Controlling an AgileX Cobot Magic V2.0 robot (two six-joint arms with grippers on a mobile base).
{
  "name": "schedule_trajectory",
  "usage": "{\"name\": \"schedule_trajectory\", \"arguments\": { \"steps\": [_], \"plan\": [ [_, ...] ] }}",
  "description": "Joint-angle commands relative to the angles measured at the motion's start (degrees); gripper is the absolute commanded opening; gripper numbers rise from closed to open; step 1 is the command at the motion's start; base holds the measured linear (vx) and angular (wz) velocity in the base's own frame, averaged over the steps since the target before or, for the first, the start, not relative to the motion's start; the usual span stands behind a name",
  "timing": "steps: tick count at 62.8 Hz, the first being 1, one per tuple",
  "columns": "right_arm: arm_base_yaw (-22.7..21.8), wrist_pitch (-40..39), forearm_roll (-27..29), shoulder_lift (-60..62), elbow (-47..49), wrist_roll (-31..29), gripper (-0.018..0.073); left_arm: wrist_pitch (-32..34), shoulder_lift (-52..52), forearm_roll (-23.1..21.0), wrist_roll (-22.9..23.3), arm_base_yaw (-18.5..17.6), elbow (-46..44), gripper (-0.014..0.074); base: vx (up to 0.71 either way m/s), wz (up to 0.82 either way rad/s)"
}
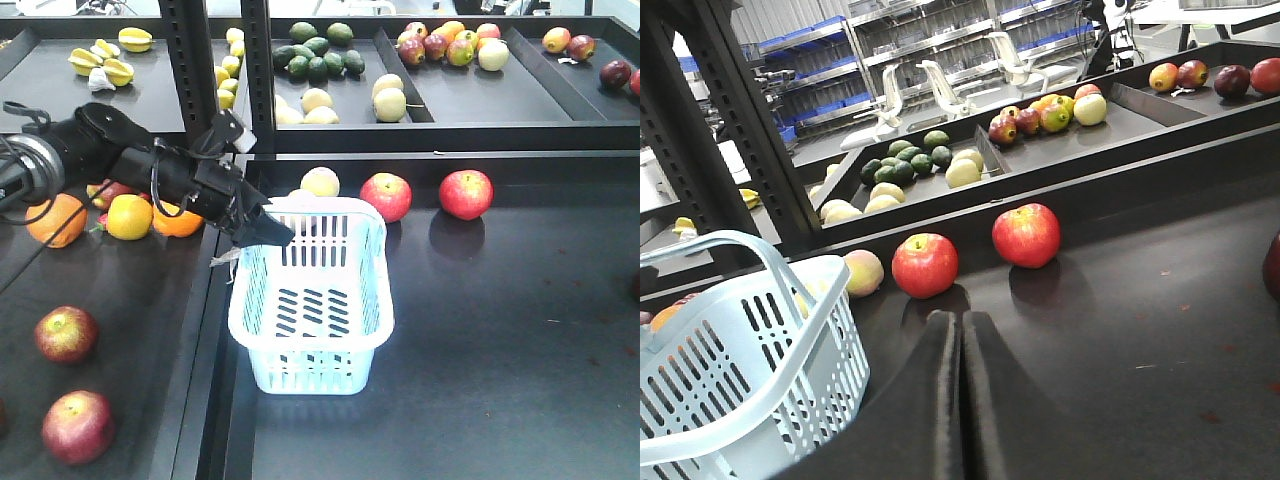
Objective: Pick three apples into basket with both arms
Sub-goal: 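Reach the left gripper to the light-blue basket handle, then close the left gripper on the handle and lift the basket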
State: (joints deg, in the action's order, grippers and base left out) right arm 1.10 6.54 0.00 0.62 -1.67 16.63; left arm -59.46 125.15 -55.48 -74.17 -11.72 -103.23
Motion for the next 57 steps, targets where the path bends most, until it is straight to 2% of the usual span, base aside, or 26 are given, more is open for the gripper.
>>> {"name": "schedule_trajectory", "arguments": {
  "steps": [1, 5, 11, 18, 24, 29, 36, 41, 49, 57],
  "plan": [
    [-0.45, -4.02, -0.35, 0.61, -0.78, -0.3, -0.0004, -0.31, -3.33, -3.56, -0.1, -0.36, -1.95, 0.0507, 0.0, 0.0],
    [-0.45, -4.02, -0.35, 0.61, -0.78, -0.3, -0.0004, -0.31, -3.45, -3.61, 0.57, -0.36, -1.95, 0.046, 0.0, 0.0],
    [-0.45, -4.02, -0.35, 0.61, -0.78, -0.3, -0.0004, -0.52, -3.52, -4.15, 2.53, -0.36, -1.95, 0.0333, 0.0, 0.0],
    [-0.45, -4.02, -0.35, 0.61, -0.78, -0.3, -0.0004, -1.38, -3.52, -4.21, 5.57, -0.36, -1.95, 0.0147, 0.0, 0.0],
    [-0.45, -4.02, -0.35, 0.61, -0.78, -0.3, -0.0004, -4.22, -3.52, -5.08, 5.97, -0.36, -1.95, -0.0008, 0.0, 0.0],
    [-0.45, -4.02, -0.35, 0.61, -0.78, -0.3, -0.0004, -7.61, -3.52, -7.84, 5.97, -0.36, -1.95, -0.0009, 0.0, 0.0],
    [-0.45, -4.02, -0.35, 0.61, -0.78, -0.3, -0.0004, -12.02, -3.56, -15.81, 6.03, -0.36, -1.95, -0.0008, 0.0, 0.0],
    [-0.45, -4.02, -0.35, 0.61, -0.78, -0.3, -0.0004, -12.3, -4.29, -18.62, 9.28, -0.36, -1.95, -0.0008, 0.0, 0.0],
    [-0.45, -4.02, -0.35, 0.61, -0.78, -0.3, -0.0004, -12.3, -7.07, -16.84, 16.33, -0.36, -1.95, -0.0008, 0.0, 0.0],
    [-0.45, -4.02, -0.35, 0.61, -0.78, -0.3, -0.0004, -12.3, -11.0, -9.92, 25.92, -0.36, -1.95, -0.0008, 0.0, 0.0]
  ]
}}
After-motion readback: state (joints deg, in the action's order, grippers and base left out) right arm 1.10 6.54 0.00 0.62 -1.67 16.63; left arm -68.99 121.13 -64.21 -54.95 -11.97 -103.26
